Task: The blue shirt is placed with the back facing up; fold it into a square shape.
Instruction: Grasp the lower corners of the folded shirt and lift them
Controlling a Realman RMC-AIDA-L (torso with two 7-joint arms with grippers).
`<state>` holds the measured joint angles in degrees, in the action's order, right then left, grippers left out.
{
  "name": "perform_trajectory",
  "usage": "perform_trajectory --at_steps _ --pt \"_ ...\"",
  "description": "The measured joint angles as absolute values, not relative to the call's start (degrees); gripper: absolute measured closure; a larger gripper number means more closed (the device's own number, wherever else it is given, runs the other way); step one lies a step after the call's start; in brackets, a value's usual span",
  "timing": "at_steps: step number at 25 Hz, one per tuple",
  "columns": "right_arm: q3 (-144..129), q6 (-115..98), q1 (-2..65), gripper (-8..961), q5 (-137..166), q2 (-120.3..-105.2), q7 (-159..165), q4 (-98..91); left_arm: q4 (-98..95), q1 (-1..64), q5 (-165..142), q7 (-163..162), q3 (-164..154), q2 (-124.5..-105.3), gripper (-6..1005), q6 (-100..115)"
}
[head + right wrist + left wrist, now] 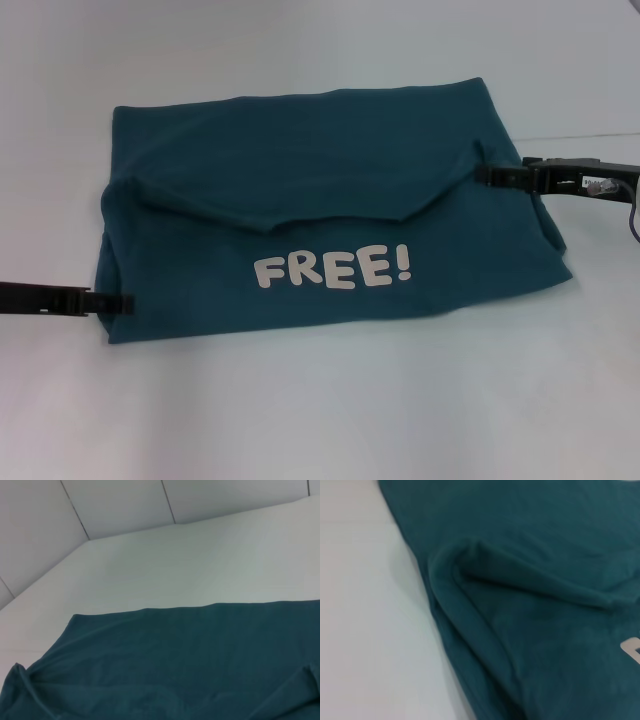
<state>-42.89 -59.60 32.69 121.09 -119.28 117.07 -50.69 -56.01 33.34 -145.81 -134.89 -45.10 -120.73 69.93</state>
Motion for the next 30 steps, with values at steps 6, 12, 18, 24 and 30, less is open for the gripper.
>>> perform_trajectory --at_steps 6,12,18,24,30 --pt "-42.9 -59.6 32.6 32 121.1 -119.27 117.3 -50.7 -54.3 34.6 -146.2 -134.9 -45.0 -120.49 127 70.9" --pt "-43.1 -59.6 32.7 33 121.1 -119.32 117.3 -50.6 -51.6 35.8 -146.3 -134.9 -44.7 -119.67 139 71.1" --pt "-43.6 -59.7 32.8 35 121.1 -119.47 117.4 -50.6 -50.6 36.2 -146.5 -134.9 -45.0 -119.46 152 70.5" --pt "-43.7 -59.7 32.8 35 121.1 -119.53 117.4 -50.4 -48.8 36.8 -147.1 -134.8 -45.0 -119.44 165 69.8" --pt "-44.2 -59.7 32.7 34 121.1 -119.53 117.4 -50.2 -48.0 37.4 -147.1 -134.7 -45.0 -119.44 178 69.5"
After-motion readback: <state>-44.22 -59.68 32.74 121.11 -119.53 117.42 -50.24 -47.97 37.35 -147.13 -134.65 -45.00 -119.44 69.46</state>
